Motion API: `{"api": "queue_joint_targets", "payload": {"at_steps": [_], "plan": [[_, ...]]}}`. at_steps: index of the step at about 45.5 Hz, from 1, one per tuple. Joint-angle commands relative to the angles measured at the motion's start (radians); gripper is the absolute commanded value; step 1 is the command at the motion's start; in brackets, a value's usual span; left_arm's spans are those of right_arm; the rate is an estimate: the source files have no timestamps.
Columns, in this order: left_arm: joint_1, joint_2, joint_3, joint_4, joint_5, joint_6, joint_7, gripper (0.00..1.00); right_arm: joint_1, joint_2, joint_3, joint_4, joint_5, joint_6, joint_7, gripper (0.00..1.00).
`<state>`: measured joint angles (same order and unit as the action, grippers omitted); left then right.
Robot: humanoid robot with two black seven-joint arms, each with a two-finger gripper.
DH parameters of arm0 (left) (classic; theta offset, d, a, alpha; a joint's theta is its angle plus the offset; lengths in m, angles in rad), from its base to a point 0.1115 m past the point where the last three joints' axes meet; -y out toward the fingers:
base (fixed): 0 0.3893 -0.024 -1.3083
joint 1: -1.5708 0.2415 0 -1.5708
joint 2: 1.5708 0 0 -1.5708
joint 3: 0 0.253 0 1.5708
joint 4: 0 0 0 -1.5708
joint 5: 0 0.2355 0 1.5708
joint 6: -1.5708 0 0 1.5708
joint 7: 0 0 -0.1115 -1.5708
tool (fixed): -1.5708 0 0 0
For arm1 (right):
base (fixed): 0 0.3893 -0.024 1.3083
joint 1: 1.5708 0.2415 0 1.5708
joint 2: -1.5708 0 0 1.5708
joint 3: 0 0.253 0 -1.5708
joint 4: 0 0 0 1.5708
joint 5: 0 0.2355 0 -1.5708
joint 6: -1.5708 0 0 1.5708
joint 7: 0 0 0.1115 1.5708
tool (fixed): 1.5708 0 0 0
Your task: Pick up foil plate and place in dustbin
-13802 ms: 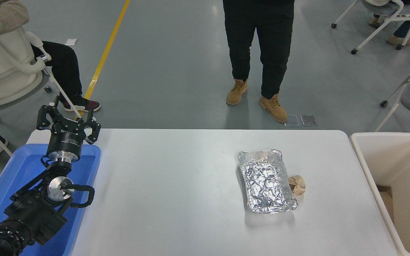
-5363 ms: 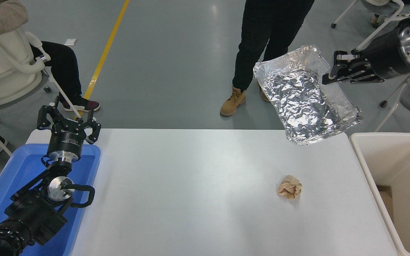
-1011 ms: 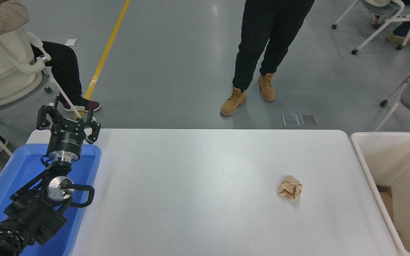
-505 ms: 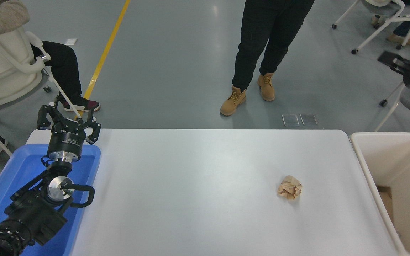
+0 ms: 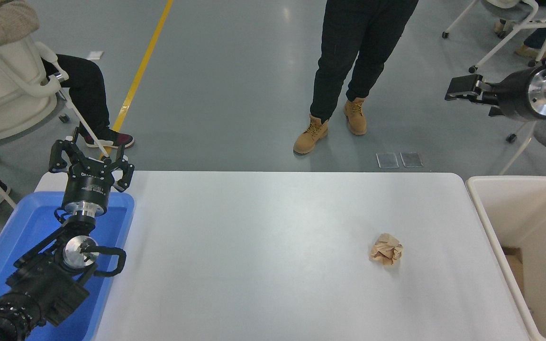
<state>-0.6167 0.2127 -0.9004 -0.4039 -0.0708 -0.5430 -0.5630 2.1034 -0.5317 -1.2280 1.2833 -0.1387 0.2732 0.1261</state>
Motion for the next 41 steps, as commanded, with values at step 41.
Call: {"api": "queue_joint_targets", "payload": {"at_steps": [41], "plan": [[0.000,0.000,0.000,0.001,0.000,0.000,0.000,0.99,0.310,-0.002,-0.004,0.255,-0.025,0.466,-0.005,1.00]]}}
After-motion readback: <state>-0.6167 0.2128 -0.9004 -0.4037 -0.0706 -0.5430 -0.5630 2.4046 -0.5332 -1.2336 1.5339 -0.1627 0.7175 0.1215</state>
